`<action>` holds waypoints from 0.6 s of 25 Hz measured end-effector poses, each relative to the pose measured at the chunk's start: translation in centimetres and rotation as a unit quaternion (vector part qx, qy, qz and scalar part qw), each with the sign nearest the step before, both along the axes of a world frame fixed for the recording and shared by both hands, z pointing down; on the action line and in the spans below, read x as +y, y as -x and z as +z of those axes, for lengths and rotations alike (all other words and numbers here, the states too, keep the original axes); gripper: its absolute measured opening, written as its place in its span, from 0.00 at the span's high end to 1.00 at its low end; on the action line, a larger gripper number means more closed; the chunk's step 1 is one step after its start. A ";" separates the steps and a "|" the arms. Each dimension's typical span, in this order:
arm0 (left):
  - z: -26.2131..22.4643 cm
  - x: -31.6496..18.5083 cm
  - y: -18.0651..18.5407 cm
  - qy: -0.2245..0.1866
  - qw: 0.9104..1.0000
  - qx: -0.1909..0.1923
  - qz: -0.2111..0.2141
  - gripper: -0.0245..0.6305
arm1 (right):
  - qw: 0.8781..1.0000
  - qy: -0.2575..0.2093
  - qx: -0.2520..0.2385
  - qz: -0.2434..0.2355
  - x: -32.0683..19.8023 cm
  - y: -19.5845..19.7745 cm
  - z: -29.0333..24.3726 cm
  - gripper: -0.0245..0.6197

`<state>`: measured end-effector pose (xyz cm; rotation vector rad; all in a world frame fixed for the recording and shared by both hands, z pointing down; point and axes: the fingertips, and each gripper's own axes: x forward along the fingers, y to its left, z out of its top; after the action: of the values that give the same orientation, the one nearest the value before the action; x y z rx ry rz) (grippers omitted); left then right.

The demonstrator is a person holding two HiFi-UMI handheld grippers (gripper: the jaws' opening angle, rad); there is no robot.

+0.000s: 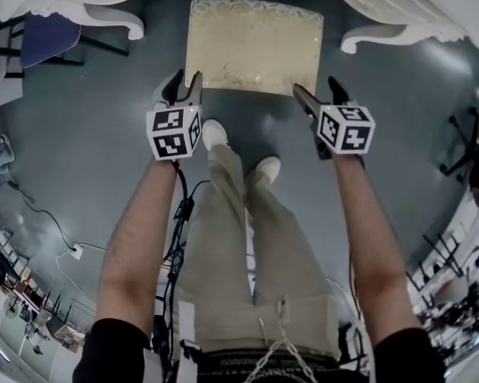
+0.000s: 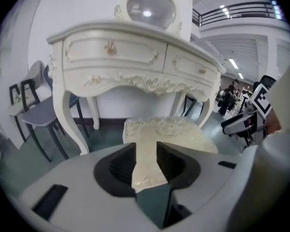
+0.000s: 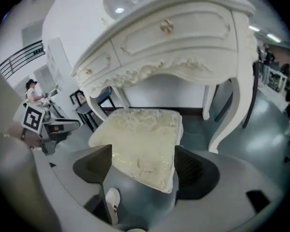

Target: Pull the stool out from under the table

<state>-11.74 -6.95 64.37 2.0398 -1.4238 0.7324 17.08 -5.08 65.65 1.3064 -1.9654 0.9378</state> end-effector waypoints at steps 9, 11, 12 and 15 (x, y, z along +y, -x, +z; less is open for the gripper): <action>-26.4 2.3 -3.2 -0.204 0.978 0.042 0.030 0.96 | 0.982 -0.187 -0.009 -0.030 1.0 2.9 -23.4 0.95; -31.2 2.3 -3.1 -0.228 0.972 0.054 0.023 0.96 | 0.976 -0.218 -0.010 -0.028 1.0 3.1 -27.9 0.96; -33.5 2.4 -3.0 -0.237 0.969 0.060 0.019 0.96 | 0.972 -0.233 -0.005 -0.027 1.1 2.9 -30.0 0.96; -39.2 3.6 -3.2 -0.254 0.964 0.074 0.024 0.96 | 0.961 -0.275 0.015 -0.028 2.6 2.3 -35.6 0.96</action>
<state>-8.57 -3.32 25.13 2.4570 -1.5970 0.2319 14.75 -2.51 30.04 1.5285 -2.3176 0.3409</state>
